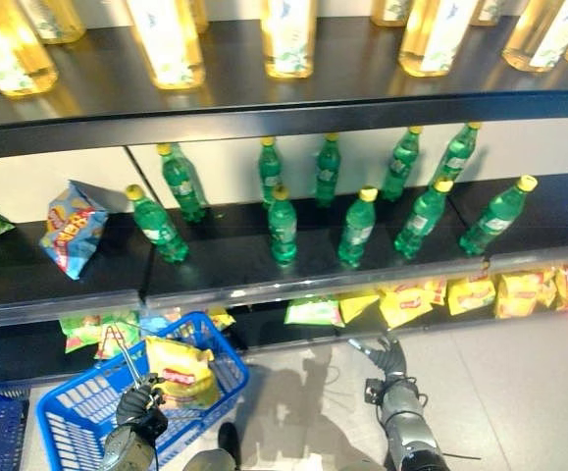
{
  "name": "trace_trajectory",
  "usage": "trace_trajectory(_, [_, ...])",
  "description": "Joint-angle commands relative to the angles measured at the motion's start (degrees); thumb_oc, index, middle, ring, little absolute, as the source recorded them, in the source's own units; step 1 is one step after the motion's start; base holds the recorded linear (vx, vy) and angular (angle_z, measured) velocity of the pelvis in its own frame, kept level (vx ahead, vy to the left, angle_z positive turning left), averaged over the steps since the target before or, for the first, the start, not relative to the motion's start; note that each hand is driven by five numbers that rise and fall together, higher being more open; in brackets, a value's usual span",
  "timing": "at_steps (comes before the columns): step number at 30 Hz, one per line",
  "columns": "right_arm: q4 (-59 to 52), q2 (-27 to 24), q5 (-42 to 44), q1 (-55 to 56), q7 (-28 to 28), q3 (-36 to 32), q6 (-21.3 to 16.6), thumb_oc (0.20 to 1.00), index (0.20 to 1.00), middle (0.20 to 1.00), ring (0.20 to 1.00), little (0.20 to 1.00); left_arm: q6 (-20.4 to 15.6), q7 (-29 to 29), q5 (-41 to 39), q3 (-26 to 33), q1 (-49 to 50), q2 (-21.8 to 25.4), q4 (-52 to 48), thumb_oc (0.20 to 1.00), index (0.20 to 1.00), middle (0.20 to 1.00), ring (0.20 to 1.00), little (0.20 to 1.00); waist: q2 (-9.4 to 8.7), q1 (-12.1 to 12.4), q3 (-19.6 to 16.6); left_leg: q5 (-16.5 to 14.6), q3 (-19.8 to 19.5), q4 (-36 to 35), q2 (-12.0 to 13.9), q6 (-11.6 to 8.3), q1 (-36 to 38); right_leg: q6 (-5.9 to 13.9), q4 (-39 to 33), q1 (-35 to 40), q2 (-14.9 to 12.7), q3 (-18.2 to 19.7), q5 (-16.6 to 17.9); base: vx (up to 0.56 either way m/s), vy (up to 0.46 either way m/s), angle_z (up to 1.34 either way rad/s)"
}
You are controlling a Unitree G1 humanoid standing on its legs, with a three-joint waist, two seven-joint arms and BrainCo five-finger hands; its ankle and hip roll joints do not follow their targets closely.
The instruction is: Pick up the snacks into the basket
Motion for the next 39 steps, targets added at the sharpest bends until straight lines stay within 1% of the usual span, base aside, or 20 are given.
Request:
trace_trajectory(1, [-5.24, -1.98, 1.74, -3.45, 0.85, -1.02, -2.10, 1.000, 1.000, 1.000, 1.000, 1.000, -5.50, 0.18, -0.90, -1.65, -4.71, -0.85, -6.70, 0.200, 0.200, 0.200, 0.200, 0.200, 0.77, -0.11, -0.88, -5.77, 2.04, 6.79, 2.54, 3.94, -0.26, -1.67, 5.74, -2.07, 2.49, 9.21, 2.38, 0.13, -0.461, 0.23])
trace_trajectory(5, [-4.55, -2.79, 1.67, -3.95, 2.06, 0.83, -2.26, 1.000, 1.000, 1.000, 1.000, 1.000, -6.09, -0.40, -3.09, -0.89, -5.11, -1.66, -5.88, 0.200, 0.200, 0.200, 0.200, 0.200, 1.88, 0.08, -0.48, -2.94, 0.11, 9.61, 7.90, 1.36, -0.74, -3.47, 4.21, -0.56, 7.05, 5.95, -3.08, 0.06, -0.490, 0.08])
trace_trajectory(7, [-3.84, -3.84, 4.38, -4.53, 2.58, 2.69, -3.45, 1.000, 1.000, 1.000, 1.000, 1.000, -6.46, -0.34, -5.72, -0.94, -5.47, -2.94, -5.22, 0.200, 0.200, 0.200, 0.200, 0.200, 4.17, -0.44, -0.17, 10.84, 0.78, 13.85, 13.99, -1.87, -3.87, -6.83, -0.09, 3.12, 14.27, 3.20, -4.87, 0.03, -0.621, 0.11])
trace_trajectory(8, [-5.00, -4.07, 4.85, -3.73, 3.24, 3.54, -3.98, 1.000, 1.000, 1.000, 1.000, 1.000, -6.31, -0.30, -5.28, -0.94, -4.87, -3.13, -5.71, 0.200, 0.200, 0.200, 0.200, 0.200, 4.56, -1.81, -0.39, 16.49, 6.31, 13.16, 18.14, -3.55, -3.35, -7.85, -2.27, 4.81, 16.91, 1.50, -5.17, 0.09, -0.475, 0.42])
trace_trajectory(11, [-3.95, -4.32, 5.39, -2.17, 4.00, 4.79, -3.59, 1.000, 1.000, 1.000, 1.000, 1.000, -5.36, -1.09, -4.37, -1.94, -4.14, -3.57, -5.69, 0.200, 0.200, 0.200, 0.200, 0.200, 4.36, -4.90, -1.38, 16.87, 20.80, 13.29, 21.43, -4.14, -1.17, -9.75, -3.45, 5.78, 19.85, -0.89, -8.54, 0.00, -0.437, 0.89])
trace_trajectory(13, [-2.82, -4.27, 5.67, -1.84, 4.27, 5.02, -3.40, 1.000, 1.000, 1.000, 1.000, 1.000, -5.14, -1.58, -4.07, -2.24, -4.21, -3.86, -4.86, 0.200, 0.200, 0.200, 0.200, 0.200, 4.61, -4.68, -1.47, 15.29, 21.65, 15.30, 20.97, -4.14, -1.14, -10.52, -3.45, 5.98, 20.62, -1.01, -9.15, -0.05, -0.310, 0.50])
trace_trajectory(14, [-3.19, -4.41, 6.60, -0.83, 4.76, 4.87, -3.24, 1.000, 1.000, 1.000, 1.000, 1.000, -4.98, -2.66, -3.22, -3.08, -4.77, -4.09, -4.28, 0.200, 0.200, 0.200, 0.200, 0.200, 4.19, -4.13, -1.07, 8.22, 18.91, 20.64, 15.62, -2.61, -2.95, -11.34, -3.45, 6.12, 20.92, -1.29, -9.56, -0.08, -0.227, -0.48])
trace_trajectory(15, [-3.22, -4.41, 6.63, -0.79, 4.79, 4.82, -3.23, 1.000, 1.000, 1.000, 1.000, 1.000, -5.01, -2.68, -3.22, -3.12, -4.81, -4.08, -4.22, 0.200, 0.200, 0.200, 0.200, 0.200, 4.16, -4.32, -1.11, 7.78, 18.60, 21.14, 15.59, -2.55, -3.29, -11.20, -3.45, 6.19, 20.80, -1.53, -9.65, -0.21, -0.364, -0.34])
trace_trajectory(16, [-2.93, -3.95, 8.11, 0.38, 5.49, 4.27, -3.25, 1.000, 1.000, 1.000, 1.000, 1.000, -5.11, -3.05, -2.72, -4.26, -5.18, -4.37, -3.94, 0.200, 0.200, 0.200, 0.200, 0.200, 2.83, -3.76, -0.63, 1.12, 13.71, 24.53, 6.07, 1.24, -6.29, -11.73, -3.45, 5.31, 20.26, -2.10, -7.74, -0.13, -0.164, 0.06])
trace_trajectory(17, [-2.71, -3.52, 8.51, 1.11, 6.06, 4.48, -3.23, 1.000, 1.000, 1.000, 1.000, 1.000, -5.33, -3.05, -2.22, -4.78, -4.93, -4.53, -3.92, 0.200, 0.200, 0.200, 0.200, 0.200, 2.56, -3.61, -0.66, -1.92, 9.82, 23.41, -0.44, 2.88, -7.40, -11.45, -3.45, 5.19, 20.56, -2.03, -6.85, -0.14, -0.174, 0.38])
trace_trajectory(18, [-2.71, -3.52, 8.51, 1.11, 6.06, 4.49, -3.23, 1.000, 1.000, 1.000, 1.000, 1.000, -5.33, -3.05, -2.22, -4.78, -4.93, -4.53, -3.92, 0.200, 0.200, 0.200, 0.200, 0.200, 2.56, -3.64, -0.66, -1.91, 9.79, 23.41, -0.45, 2.89, -7.40, -11.45, -3.45, 5.19, 20.55, -2.05, -6.86, -0.03, -0.088, 0.23])
trace_trajectory(19, [-2.47, -2.37, 9.26, 2.63, 7.07, 4.45, -3.16, 1.000, 1.000, 1.000, 1.000, 1.000, -5.01, -3.45, -2.03, -5.14, -4.32, -5.14, -4.10, 0.200, 0.200, 0.200, 0.200, 0.200, 3.13, -3.81, -0.86, -5.78, 8.59, 14.87, -6.61, 6.42, -4.35, -11.32, -3.45, 5.38, 22.80, -1.40, -6.02, -0.02, -0.049, 0.16])
trace_trajectory(20, [-2.48, -2.38, 9.26, 2.65, 7.07, 4.45, -3.16, 1.000, 1.000, 1.000, 1.000, 1.000, -5.01, -3.45, -2.03, -5.15, -4.30, -5.15, -4.11, 0.200, 0.200, 0.200, 0.200, 0.200, 3.11, -3.79, -0.77, -5.70, 8.61, 14.65, -6.70, 6.45, -4.13, -11.28, -3.45, 5.49, 22.76, -1.38, -6.02, -0.09, -0.068, 0.04])
trace_trajectory(21, [-1.75, -0.81, 10.54, 3.14, 7.01, 3.49, -3.44, 1.000, 1.000, 1.000, 1.000, 1.000, -4.39, -3.66, -0.85, -6.07, -4.39, -5.09, -3.66, 0.200, 0.200, 0.200, 0.200, 0.200, 3.96, -5.61, -2.09, -4.62, 9.35, 4.48, -6.40, 8.21, 1.22, -10.38, -3.45, 4.10, 24.33, -2.59, -5.66, -0.07, -0.016, -0.08])
trace_trajectory(23, [-1.15, -0.02, 11.61, 3.37, 6.39, 2.90, -3.50, 1.000, 1.000, 1.000, 1.000, 1.000, -4.29, -3.31, 0.24, -6.24, -4.71, -4.85, -3.39, 0.200, 0.200, 0.200, 0.200, 0.200, 3.45, -5.55, -3.38, -4.49, 5.99, 0.68, -9.07, 8.75, 2.09, -10.06, -3.45, 3.09, 24.16, -2.52, -5.73, -0.11, -0.009, 0.21])
trace_trajectory(25, [-1.74, 0.40, 12.04, 3.79, 7.28, 2.51, -3.48, 1.000, 1.000, 1.000, 1.000, 1.000, -4.31, -3.73, 1.06, -5.83, -4.51, -4.30, -3.69, 0.200, 0.200, 0.200, 0.200, 0.200, 3.03, -6.11, -3.65, -3.81, 6.00, -0.15, -8.60, 8.62, 2.37, -9.82, -3.25, 2.27, 24.42, -2.18, -4.94, -0.10, -0.015, 0.28])
trace_trajectory(28, [-3.93, 0.10, 11.31, 4.53, 7.81, 2.52, -3.57, 1.000, 1.000, 1.000, 1.000, 1.000, -4.25, -4.20, 1.28, -5.45, -4.00, -3.36, -4.64, 0.200, 0.200, 0.200, 0.200, 0.200, 2.90, -6.03, -2.85, -3.13, 6.42, -0.12, -8.15, 8.86, 2.16, -9.68, 1.22, 0.04, 23.95, -1.85, -5.70, -0.11, -0.007, -0.06])
trace_trajectory(32, [-3.17, 0.70, 11.55, 3.81, 7.85, 1.49, -3.64, 1.000, 1.000, 1.000, 1.000, 1.000, -4.63, -4.62, 0.61, -5.24, -4.22, -1.89, -5.69, 0.200, 0.200, 0.200, 0.200, 0.200, 4.97, -5.43, -0.64, -2.21, 6.27, -0.09, -5.88, 9.75, 0.93, -8.81, 11.96, -1.82, 17.58, 1.58, -7.88, -0.17, -0.072, -0.16])
trace_trajectory(37, [-3.40, 1.24, 10.97, 3.33, 7.52, 2.14, -2.97, 1.000, 1.000, 1.000, 1.000, 1.000, -4.18, -4.94, 0.17, -4.80, -2.76, -2.09, -7.01, 0.200, 0.200, 0.200, 0.200, 0.200, 4.90, -2.44, -2.63, -3.21, 6.79, 0.09, -4.24, 8.27, 0.01, -4.33, 6.11, 2.87, 4.42, -4.87, 1.49, -0.02, -0.237, 0.01])
trace_trajectory(39, [-2.85, 1.46, 10.38, 2.74, 7.33, 2.78, -2.68, 1.000, 1.000, 1.000, 1.000, 1.000, -4.10, -4.98, -0.18, -4.68, -2.22, -2.10, -7.30, 0.200, 0.200, 0.200, 0.200, 0.200, 4.31, -1.68, -2.91, -3.61, 7.54, 0.31, -3.61, 7.64, 0.20, -2.79, 3.42, 4.30, 2.49, -6.34, 4.01, -0.01, -0.227, -0.19])
